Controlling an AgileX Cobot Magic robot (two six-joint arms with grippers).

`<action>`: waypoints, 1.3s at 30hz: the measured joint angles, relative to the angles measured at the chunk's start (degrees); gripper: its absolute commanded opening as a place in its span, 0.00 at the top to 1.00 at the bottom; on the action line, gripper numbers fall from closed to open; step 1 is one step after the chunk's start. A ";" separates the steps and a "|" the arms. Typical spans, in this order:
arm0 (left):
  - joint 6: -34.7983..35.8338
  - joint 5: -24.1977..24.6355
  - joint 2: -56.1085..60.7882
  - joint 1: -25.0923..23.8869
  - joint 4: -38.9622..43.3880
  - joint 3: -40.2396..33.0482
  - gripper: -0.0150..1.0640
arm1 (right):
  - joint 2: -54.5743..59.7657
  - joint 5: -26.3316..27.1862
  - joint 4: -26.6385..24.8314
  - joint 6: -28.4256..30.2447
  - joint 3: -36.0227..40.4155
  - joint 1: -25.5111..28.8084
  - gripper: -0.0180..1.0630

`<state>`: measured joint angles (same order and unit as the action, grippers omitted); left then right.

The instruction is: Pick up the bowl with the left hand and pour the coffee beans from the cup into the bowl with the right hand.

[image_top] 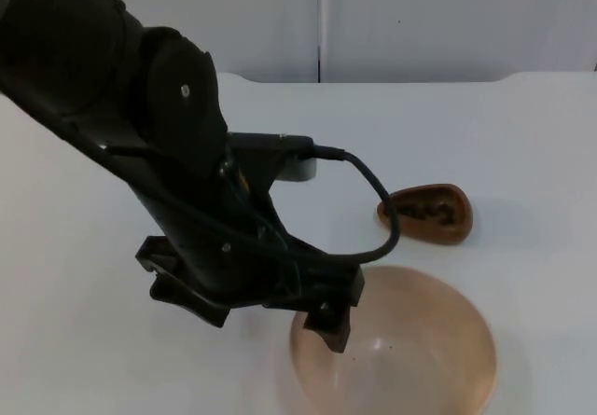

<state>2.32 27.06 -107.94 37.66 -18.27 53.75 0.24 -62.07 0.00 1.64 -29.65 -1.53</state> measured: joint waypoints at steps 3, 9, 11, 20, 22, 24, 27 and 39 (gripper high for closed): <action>-0.57 -0.23 -0.08 0.00 -0.14 0.00 0.06 | 0.00 0.00 0.00 0.00 0.00 0.00 0.01; -1.69 -0.90 -0.12 0.00 -0.36 0.00 0.09 | 0.00 0.00 0.00 0.00 0.00 0.00 0.01; -2.32 -1.12 -0.12 -0.12 -0.70 0.00 0.09 | 0.00 0.00 0.00 0.00 0.00 0.00 0.01; -14.05 -0.76 -0.12 -3.01 -12.24 0.00 0.09 | 0.00 0.00 0.00 0.00 0.00 0.00 0.01; -14.67 -0.76 -0.12 -3.01 -12.78 0.00 0.09 | 0.00 0.00 0.00 0.00 0.00 0.00 0.01; -15.01 -0.68 -0.12 -3.01 -12.93 0.00 0.09 | 0.00 0.00 0.00 0.00 0.00 0.00 0.01; -15.37 -0.68 -0.12 -3.01 -12.93 0.00 0.09 | 0.00 0.00 0.00 0.00 0.00 0.00 0.01; -15.37 -0.51 -2.39 -3.01 -13.04 0.00 0.16 | 0.00 0.00 0.00 0.00 0.00 0.00 0.01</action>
<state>-13.05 26.54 -110.33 34.65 -31.30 53.75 0.24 -62.07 0.00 1.64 -29.65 -1.53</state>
